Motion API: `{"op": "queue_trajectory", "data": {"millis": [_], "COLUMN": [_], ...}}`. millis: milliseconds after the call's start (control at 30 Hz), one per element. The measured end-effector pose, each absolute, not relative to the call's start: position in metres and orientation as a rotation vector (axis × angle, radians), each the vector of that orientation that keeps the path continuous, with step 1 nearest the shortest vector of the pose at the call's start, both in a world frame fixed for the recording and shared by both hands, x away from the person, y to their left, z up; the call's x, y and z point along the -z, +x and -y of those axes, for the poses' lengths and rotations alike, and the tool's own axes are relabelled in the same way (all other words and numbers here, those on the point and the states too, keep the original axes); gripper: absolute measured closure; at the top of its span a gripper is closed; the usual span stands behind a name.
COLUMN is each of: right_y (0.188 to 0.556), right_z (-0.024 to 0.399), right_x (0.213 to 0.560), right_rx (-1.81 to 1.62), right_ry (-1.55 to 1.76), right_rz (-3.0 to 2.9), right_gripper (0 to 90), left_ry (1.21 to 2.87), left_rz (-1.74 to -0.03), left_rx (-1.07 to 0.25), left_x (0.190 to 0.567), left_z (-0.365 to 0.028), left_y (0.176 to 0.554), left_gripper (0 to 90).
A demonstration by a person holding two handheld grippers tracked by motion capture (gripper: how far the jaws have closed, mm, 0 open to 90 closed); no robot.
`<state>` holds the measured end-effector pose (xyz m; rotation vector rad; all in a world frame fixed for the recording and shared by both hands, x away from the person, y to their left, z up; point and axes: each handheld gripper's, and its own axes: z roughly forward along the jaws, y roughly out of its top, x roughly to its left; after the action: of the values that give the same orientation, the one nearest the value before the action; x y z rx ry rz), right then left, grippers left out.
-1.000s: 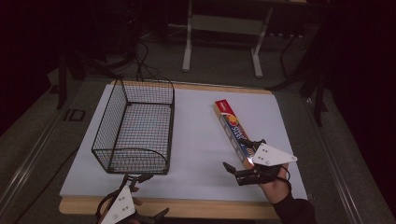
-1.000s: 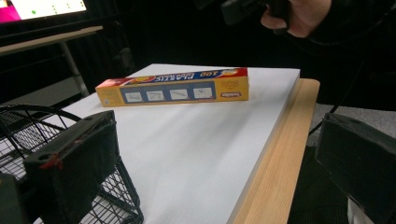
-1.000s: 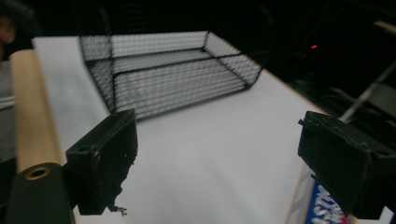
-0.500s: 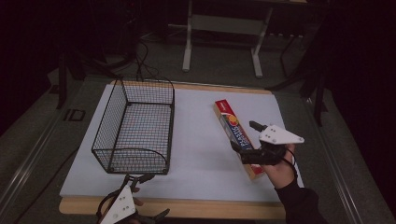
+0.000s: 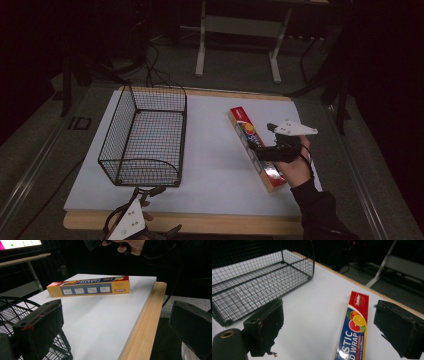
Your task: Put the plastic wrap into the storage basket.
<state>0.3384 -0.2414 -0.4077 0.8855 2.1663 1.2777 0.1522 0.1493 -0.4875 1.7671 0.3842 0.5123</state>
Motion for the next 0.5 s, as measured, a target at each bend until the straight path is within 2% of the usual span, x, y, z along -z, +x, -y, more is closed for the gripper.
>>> {"op": "queue_trajectory", "data": {"millis": [500], "right_y": [0.376], "right_z": [0.237], "right_x": [0.431], "right_rx": [-1.133], "right_ry": [1.055], "right_rz": [-2.249], "right_gripper": [9.6], "left_ry": [1.776], "left_rz": [-0.383], "left_rx": [-0.510], "left_x": [0.488], "left_z": [-0.149], "left_y": [0.152], "left_gripper": [0.1]}}
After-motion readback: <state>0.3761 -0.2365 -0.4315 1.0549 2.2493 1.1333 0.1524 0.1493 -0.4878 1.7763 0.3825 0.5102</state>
